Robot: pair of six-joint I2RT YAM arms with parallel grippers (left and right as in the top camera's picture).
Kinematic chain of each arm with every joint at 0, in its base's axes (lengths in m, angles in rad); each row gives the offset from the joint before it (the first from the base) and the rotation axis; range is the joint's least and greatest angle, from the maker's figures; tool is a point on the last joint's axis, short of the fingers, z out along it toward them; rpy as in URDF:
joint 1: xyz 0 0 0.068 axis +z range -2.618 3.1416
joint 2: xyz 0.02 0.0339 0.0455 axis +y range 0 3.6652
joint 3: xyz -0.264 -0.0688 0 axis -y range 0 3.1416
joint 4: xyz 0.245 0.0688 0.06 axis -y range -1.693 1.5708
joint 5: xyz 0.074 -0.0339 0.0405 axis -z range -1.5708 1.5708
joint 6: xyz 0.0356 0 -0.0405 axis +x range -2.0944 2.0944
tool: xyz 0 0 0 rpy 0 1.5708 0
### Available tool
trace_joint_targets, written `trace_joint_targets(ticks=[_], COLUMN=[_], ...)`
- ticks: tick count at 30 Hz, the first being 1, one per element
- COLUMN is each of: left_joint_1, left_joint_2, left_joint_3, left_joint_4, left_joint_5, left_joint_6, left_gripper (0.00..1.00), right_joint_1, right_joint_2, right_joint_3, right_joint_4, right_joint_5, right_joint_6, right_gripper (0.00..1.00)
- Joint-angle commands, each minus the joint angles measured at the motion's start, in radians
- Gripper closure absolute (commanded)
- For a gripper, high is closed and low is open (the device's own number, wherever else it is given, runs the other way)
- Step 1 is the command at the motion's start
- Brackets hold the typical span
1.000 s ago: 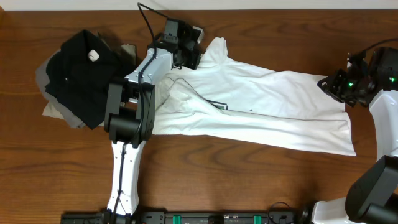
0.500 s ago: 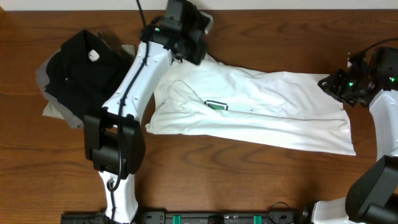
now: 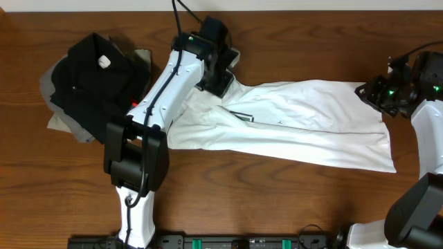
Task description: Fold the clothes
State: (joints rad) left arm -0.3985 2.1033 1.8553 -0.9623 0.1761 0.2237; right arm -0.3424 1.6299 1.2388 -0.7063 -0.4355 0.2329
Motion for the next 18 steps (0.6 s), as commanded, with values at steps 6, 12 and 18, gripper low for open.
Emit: trace_joint_targets(ticks=[6, 12, 18], left_joint_1=[0.012, 0.018, 0.024], left_joint_2=[0.089, 0.122, 0.122], left_joint_3=[-0.008, -0.008, -0.007], left_joint_4=[0.100, 0.048, 0.052], left_joint_5=[-0.081, -0.103, -0.110], left_joint_6=[0.023, 0.014, 0.011], left_gripper=[0.38, 0.43, 0.86], right_joint_1=[0.009, 0.009, 0.009], right_joint_2=[0.010, 0.010, 0.010], right_joint_3=[0.015, 0.015, 0.015], right_joint_4=[0.009, 0.007, 0.007], right_joint_5=[0.006, 0.006, 0.006], right_joint_6=[-0.010, -0.010, -0.010], right_gripper=[0.80, 0.79, 0.79])
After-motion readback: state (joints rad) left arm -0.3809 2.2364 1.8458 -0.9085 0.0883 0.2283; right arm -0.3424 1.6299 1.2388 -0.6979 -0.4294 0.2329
